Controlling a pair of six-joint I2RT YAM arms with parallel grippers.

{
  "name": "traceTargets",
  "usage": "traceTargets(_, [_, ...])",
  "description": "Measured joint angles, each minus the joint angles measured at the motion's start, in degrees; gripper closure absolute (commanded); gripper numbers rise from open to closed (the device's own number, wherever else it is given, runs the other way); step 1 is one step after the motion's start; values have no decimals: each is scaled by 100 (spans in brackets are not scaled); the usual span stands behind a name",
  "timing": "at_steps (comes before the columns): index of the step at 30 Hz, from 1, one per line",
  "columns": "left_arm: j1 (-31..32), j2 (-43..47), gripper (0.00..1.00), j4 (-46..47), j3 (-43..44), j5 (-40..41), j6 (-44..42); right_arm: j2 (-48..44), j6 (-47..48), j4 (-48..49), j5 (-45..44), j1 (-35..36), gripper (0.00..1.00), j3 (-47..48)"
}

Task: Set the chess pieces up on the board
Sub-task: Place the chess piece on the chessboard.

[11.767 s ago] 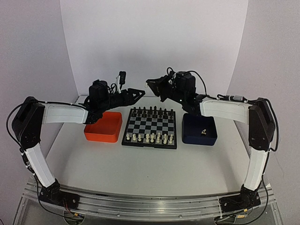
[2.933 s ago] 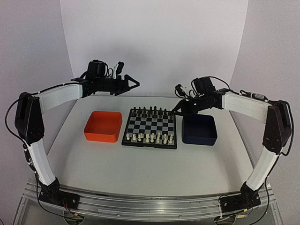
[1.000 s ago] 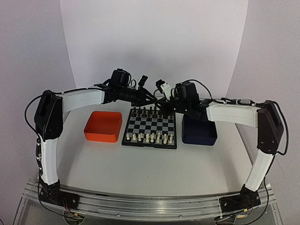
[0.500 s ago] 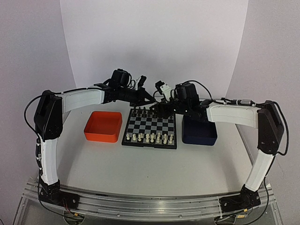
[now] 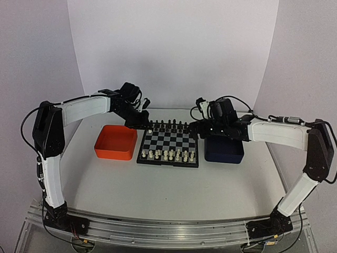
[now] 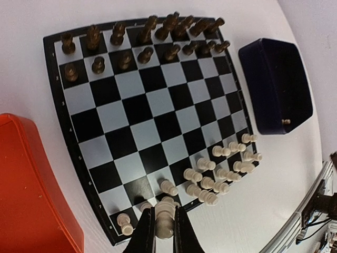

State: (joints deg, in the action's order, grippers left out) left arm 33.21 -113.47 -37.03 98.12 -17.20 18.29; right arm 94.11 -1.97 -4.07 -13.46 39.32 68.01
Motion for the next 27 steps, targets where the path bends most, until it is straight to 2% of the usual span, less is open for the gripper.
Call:
traceTargets(9, [165, -612, 100, -870, 382, 138, -365, -120, -1215, -600, -769, -838, 2, -120])
traceTargets(20, [207, -1179, 100, -1196, 891, 123, -554, -280, -1643, -794, -1205, -856, 2, -335])
traceTargets(27, [254, -1365, 98, -1308, 914, 93, -658, -284, -1664, -812, -1365, -897, 2, -345])
